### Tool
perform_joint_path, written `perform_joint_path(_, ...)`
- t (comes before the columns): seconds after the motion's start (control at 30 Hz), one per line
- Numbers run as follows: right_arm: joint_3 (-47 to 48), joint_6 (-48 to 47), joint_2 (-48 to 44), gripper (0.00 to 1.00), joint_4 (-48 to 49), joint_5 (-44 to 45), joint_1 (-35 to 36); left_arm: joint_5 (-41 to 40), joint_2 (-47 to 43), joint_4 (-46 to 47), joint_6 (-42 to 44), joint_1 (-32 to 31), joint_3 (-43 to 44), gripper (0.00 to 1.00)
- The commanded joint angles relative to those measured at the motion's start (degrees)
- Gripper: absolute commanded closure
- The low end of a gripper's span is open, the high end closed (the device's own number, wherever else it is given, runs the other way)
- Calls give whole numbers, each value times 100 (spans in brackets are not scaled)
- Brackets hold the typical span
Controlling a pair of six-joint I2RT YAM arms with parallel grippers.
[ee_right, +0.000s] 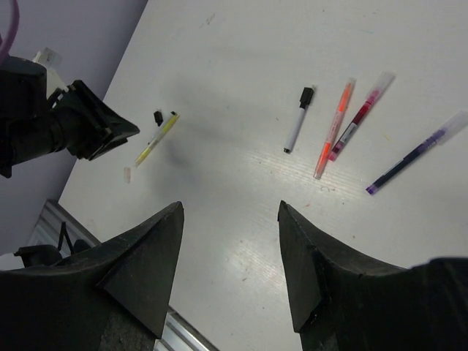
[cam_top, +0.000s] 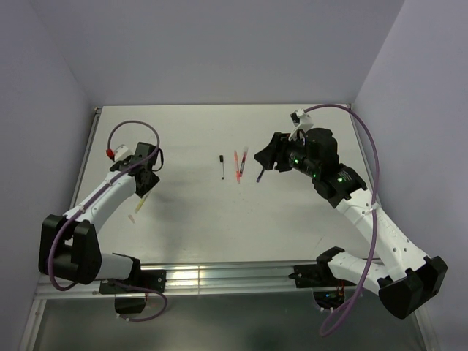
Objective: Insert the pens into the pen caps
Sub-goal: Pick up the pen from the center of the board.
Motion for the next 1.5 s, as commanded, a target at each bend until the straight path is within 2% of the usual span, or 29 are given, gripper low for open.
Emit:
perform_joint_path(0.0,4,17,-126,38,98,-32,-35,-5,-11,68,-52,371,-181,57)
perform_joint_path(0.3,4,17,-126,38,89,-24,-35,293,578,648,325,715,-217,58)
perform_joint_path(0.63,13,8,-91,38,89,-59,-35,496,921,920,317,979,-269,60)
perform_joint_path(1.0,-5,8,-82,38,107,-103,-27,997,877,1377,255,1278,-761,62)
perform_joint_path(1.47,-5,17,-56,38,116,-138,-35,1225,649,1474,211,1304,-1016,64)
